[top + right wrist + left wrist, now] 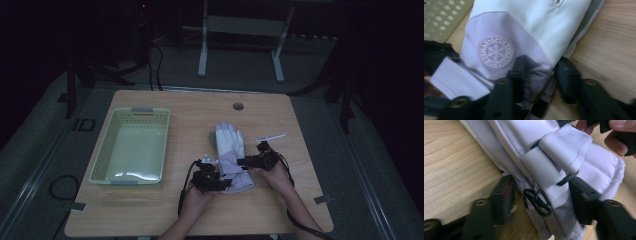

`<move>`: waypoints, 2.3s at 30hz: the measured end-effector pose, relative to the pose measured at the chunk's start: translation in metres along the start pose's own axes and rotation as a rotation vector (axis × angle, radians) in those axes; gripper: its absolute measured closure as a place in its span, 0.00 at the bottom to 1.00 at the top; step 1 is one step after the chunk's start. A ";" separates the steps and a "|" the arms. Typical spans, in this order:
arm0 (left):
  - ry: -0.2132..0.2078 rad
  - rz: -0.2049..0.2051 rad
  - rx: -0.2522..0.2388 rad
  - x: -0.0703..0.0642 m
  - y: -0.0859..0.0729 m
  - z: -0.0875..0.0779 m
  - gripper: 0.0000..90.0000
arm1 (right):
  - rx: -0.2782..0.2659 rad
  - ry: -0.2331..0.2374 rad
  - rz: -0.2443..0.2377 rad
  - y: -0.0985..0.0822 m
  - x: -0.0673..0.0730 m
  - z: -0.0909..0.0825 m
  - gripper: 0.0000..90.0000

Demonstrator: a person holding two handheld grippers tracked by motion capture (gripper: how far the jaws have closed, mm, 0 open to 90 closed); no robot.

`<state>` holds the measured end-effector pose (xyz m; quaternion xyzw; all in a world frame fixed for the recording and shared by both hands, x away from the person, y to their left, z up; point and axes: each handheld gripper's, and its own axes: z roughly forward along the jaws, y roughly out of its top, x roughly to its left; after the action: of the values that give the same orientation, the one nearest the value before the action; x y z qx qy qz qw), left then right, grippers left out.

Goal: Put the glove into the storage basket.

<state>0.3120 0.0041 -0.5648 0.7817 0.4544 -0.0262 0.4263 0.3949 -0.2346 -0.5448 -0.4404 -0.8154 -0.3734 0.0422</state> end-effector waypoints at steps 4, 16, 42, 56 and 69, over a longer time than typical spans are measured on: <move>-0.005 0.016 0.016 -0.003 0.003 -0.005 0.74 | 0.000 -0.132 -0.118 0.002 0.021 -0.004 0.91; 0.007 0.056 0.024 -0.011 0.016 -0.025 0.82 | -0.059 -0.239 -0.236 0.008 0.055 -0.024 0.92; 0.058 0.196 0.039 -0.005 0.056 -0.102 0.82 | -0.184 -0.229 -0.271 0.051 0.109 -0.042 0.92; 0.081 0.208 0.053 0.012 0.062 -0.144 0.82 | -0.205 -0.192 -0.276 0.074 0.139 -0.030 0.92; 0.127 0.201 0.059 0.041 0.061 -0.198 0.82 | -0.210 -0.161 -0.310 0.109 0.184 -0.002 0.92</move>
<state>0.3121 0.1558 -0.4174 0.8355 0.3990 0.0528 0.3741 0.3642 -0.0733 -0.4073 -0.3400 -0.8307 -0.4220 -0.1275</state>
